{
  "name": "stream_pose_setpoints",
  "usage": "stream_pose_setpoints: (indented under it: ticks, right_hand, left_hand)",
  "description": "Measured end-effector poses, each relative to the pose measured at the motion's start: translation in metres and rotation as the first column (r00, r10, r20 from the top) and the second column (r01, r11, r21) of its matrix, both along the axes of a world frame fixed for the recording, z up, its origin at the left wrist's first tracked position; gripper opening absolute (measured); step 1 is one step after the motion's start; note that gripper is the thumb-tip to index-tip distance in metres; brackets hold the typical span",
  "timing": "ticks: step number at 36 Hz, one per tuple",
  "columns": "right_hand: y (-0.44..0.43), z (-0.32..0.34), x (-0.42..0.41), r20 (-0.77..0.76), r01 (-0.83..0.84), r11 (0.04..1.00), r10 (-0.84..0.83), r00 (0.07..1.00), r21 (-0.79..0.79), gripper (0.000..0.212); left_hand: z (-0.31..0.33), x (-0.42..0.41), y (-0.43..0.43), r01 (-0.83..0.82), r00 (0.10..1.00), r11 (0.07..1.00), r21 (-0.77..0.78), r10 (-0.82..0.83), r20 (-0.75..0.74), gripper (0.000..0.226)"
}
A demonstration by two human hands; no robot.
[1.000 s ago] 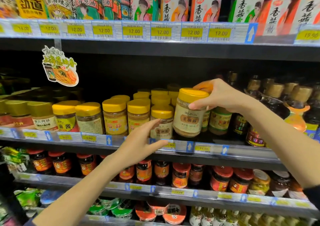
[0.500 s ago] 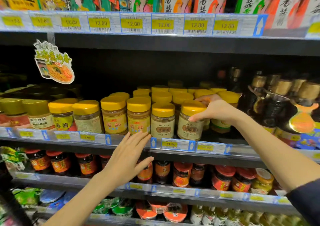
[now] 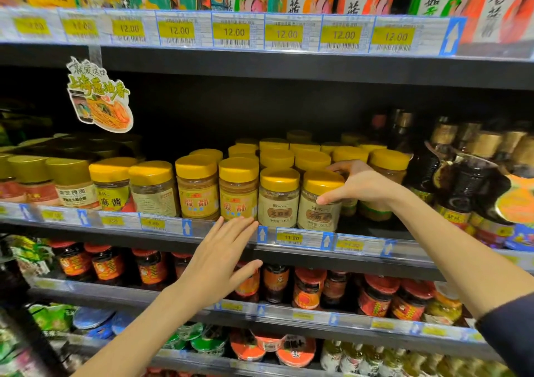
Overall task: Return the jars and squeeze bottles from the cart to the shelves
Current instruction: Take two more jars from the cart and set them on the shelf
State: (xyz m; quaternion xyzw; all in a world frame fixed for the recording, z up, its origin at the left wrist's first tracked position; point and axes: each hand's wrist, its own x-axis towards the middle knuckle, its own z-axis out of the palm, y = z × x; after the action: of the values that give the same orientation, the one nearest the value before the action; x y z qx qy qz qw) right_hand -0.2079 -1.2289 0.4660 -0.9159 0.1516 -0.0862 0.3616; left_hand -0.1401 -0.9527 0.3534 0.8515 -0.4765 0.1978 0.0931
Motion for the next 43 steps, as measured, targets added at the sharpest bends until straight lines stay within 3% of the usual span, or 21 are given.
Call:
stream_pose_setpoints:
  ticks: [3, 13, 15, 18, 23, 27, 33, 39, 43]
  right_hand:
    - [-0.001, -0.002, -0.001, 0.02, -0.016, 0.999, 0.016, 1.0, -0.029, 0.095]
    - [0.008, -0.001, -0.011, 0.02, -0.019, 0.994, 0.022, 1.0, -0.108, 0.087]
    - [0.014, 0.006, -0.015, -0.006, -0.05, 0.984, 0.05, 0.999, -0.169, 0.086]
    - [0.026, 0.018, -0.023, -0.039, -0.076, 0.941, 0.066, 0.997, -0.33, 0.088]
    - [0.061, 0.034, -0.034, 0.101, -0.11, 0.85, 0.188, 0.977, -0.516, 0.085]
    - [0.108, 0.029, -0.027, 0.108, -0.297, 0.805, 0.404, 0.909, -0.513, 0.08]
    - [0.2, -0.001, 0.012, -0.016, -0.541, 0.678, 0.617, 0.787, -0.498, 0.078]
    - [0.322, -0.031, 0.061, -0.192, -0.731, 0.521, 0.741, 0.644, -0.441, 0.078]
    - [0.417, -0.051, 0.087, -0.313, -0.822, 0.4, 0.784, 0.536, -0.406, 0.082]
  left_hand:
    - [0.001, 0.0, -0.001, 0.002, 1.0, 1.0, -0.005, -0.002, 0.0, 0.067]
    - [0.008, -0.001, -0.004, 0.006, 0.997, 1.0, -0.01, -0.006, -0.083, 0.085]
    - [0.013, -0.001, -0.002, 0.021, 0.992, 1.0, 0.009, -0.02, -0.126, 0.089]
    - [0.024, -0.002, 0.004, 0.025, 0.983, 1.0, 0.018, -0.021, -0.183, 0.074]
    - [0.043, -0.002, 0.028, -0.023, 0.975, 0.999, 0.025, 0.028, -0.222, 0.064]
    - [0.052, -0.002, 0.062, -0.116, 0.967, 0.991, 0.059, 0.127, -0.219, 0.063]
    - [0.047, -0.006, 0.153, -0.304, 0.909, 0.948, 0.096, 0.319, -0.268, 0.065]
    - [0.027, -0.017, 0.289, -0.517, 0.769, 0.83, 0.208, 0.557, -0.314, 0.067]
    - [0.01, -0.036, 0.389, -0.64, 0.625, 0.713, 0.289, 0.701, -0.344, 0.071]
